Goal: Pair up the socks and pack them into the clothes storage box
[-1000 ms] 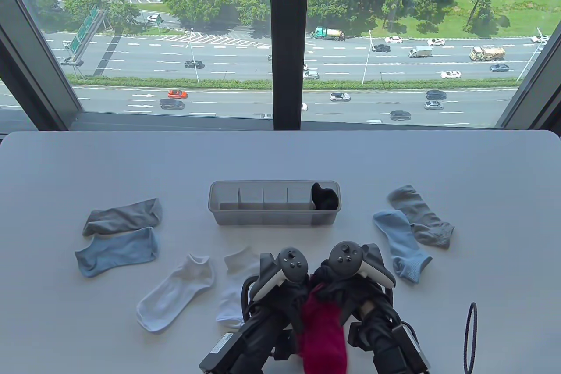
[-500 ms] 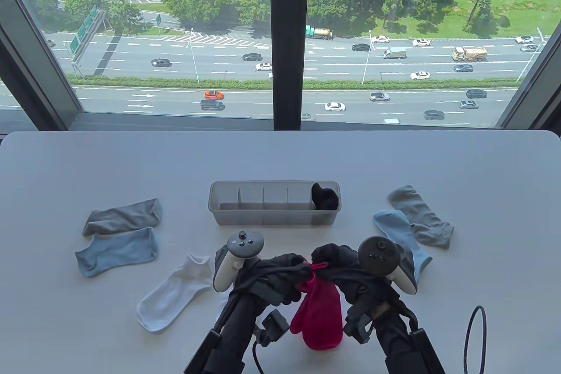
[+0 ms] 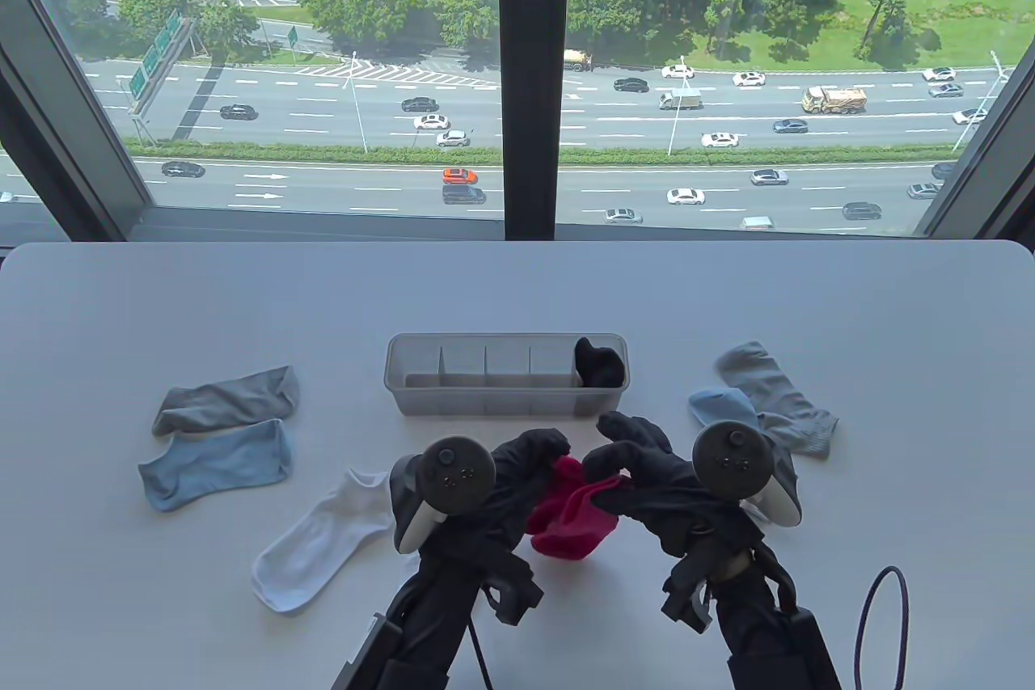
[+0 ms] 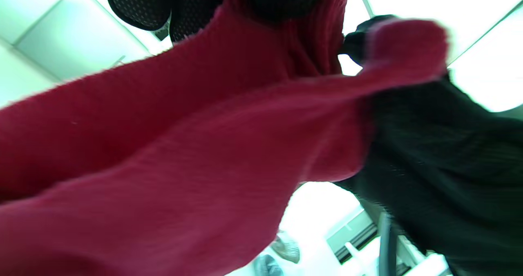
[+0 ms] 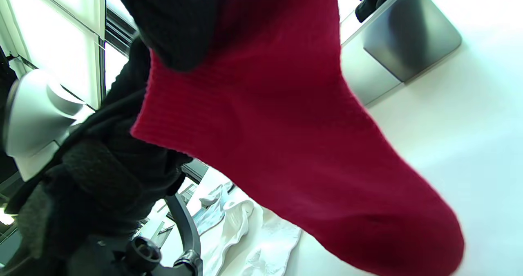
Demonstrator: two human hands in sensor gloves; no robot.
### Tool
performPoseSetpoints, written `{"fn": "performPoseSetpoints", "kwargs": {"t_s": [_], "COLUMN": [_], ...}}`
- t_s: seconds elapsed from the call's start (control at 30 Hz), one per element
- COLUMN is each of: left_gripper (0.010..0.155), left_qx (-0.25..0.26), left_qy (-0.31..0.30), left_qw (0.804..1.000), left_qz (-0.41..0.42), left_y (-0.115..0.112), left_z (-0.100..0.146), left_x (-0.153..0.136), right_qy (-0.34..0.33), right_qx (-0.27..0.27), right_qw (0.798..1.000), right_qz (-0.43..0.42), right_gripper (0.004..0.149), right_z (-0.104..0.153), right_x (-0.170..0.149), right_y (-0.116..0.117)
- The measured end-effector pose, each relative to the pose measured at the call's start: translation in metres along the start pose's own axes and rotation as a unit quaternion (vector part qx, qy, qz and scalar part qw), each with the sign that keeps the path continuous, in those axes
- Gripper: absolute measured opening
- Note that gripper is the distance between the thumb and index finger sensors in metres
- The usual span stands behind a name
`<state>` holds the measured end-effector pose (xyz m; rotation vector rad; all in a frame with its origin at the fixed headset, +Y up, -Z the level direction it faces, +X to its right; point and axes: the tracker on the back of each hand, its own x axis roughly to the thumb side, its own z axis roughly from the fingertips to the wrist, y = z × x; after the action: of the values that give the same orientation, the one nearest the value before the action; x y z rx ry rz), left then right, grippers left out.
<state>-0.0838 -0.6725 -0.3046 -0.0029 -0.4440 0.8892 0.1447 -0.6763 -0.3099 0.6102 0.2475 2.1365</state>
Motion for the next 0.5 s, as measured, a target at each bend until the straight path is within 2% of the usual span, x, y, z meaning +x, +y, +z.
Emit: {"fn": "performPoseSetpoints", "kwargs": {"t_s": [0.07,0.13,0.23,0.3,0.37,0.43,0.47,0.5], "left_gripper": [0.047,0.056,0.065,0.070,0.083,0.090,0.084,0.070], "left_qx": [0.001,-0.003,-0.022,-0.043,-0.080,-0.158,-0.177,-0.183], "left_qy": [0.004,0.019,0.058,0.060,0.060,0.071,0.075,0.076], "left_qw": [1.000,1.000,0.998,0.996,0.989,0.977,0.974,0.973], "left_qz": [-0.012,-0.011,0.015,0.055,0.105,0.126,0.122,0.115], "left_y": [-0.001,0.000,0.009,0.012,0.011,0.006,0.004,0.002], "left_z": [0.000,0.000,0.000,0.001,-0.001,-0.003,-0.004,-0.006], "left_x": [0.002,-0.004,-0.019,-0.026,-0.029,-0.029,-0.029,-0.029], "right_qy": [0.007,0.019,0.026,0.006,-0.010,-0.027,-0.029,-0.029], "right_qx": [-0.029,-0.107,-0.170,-0.132,-0.103,-0.071,-0.070,-0.073], "right_qw": [1.000,0.994,0.985,0.991,0.993,0.995,0.995,0.996], "right_qz": [0.008,0.005,0.005,-0.034,-0.057,-0.061,-0.058,-0.052], "right_gripper": [0.041,0.041,0.041,0.040,0.040,0.040,0.040,0.039], "right_z": [0.000,0.003,0.013,0.014,0.012,0.007,0.006,0.005], "right_x": [-0.003,-0.006,-0.012,-0.016,-0.015,-0.008,-0.007,-0.005], "right_y": [0.004,0.002,-0.012,-0.017,-0.015,-0.008,-0.007,-0.005]}}
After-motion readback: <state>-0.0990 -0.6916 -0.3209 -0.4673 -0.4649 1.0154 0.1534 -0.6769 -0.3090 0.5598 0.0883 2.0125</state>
